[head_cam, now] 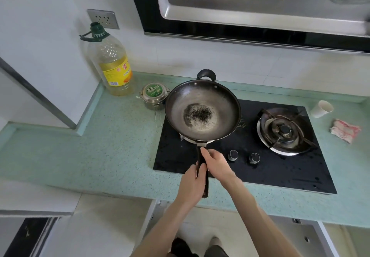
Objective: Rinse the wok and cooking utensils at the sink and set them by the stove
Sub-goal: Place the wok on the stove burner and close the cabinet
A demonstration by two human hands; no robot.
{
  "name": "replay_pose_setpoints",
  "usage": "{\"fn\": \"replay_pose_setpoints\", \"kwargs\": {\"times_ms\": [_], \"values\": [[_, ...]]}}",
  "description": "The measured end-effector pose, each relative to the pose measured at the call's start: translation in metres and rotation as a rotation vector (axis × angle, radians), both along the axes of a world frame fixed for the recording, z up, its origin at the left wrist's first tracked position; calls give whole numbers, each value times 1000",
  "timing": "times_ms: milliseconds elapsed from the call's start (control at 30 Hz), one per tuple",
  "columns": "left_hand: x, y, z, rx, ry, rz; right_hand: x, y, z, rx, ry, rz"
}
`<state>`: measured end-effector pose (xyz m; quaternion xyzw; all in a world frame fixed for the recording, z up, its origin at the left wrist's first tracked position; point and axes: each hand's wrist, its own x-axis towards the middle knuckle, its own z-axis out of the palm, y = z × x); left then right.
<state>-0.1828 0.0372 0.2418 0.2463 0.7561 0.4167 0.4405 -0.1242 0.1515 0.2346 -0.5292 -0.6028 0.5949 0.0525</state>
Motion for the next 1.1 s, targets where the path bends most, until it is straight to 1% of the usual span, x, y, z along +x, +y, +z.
{"fn": "replay_pose_setpoints", "kwargs": {"times_ms": [67, 133, 200, 267, 333, 467, 567, 767, 967, 1100], "values": [[1, -4, 0, -53, 275, -7, 14, -6, 6, 156, -47, 25], [4, -10, 2, -81, 489, 17, 29, -13, 13, 286, -60, 37], [8, -16, 3, -51, 705, 8, 46, -21, 15, 498, -91, 80], [14, -23, 6, 26, 875, -5, 65, -30, 13, 742, -121, 145], [20, -31, 8, 98, 991, -21, 86, -38, 9, 931, -132, 210], [37, -53, 9, 182, 1086, -54, 122, -53, 9, 1185, -219, 311], [52, -75, 7, 153, 1138, -62, 143, -64, 11, 1241, -294, 370], [79, -128, 3, 25, 1181, -29, 170, -94, 13, 1222, -402, 426], [91, -175, 1, -34, 1228, -29, 189, -135, 19, 1210, -382, 365], [87, -203, 0, -26, 1262, -45, 190, -170, 15, 1172, -386, 383]]}}
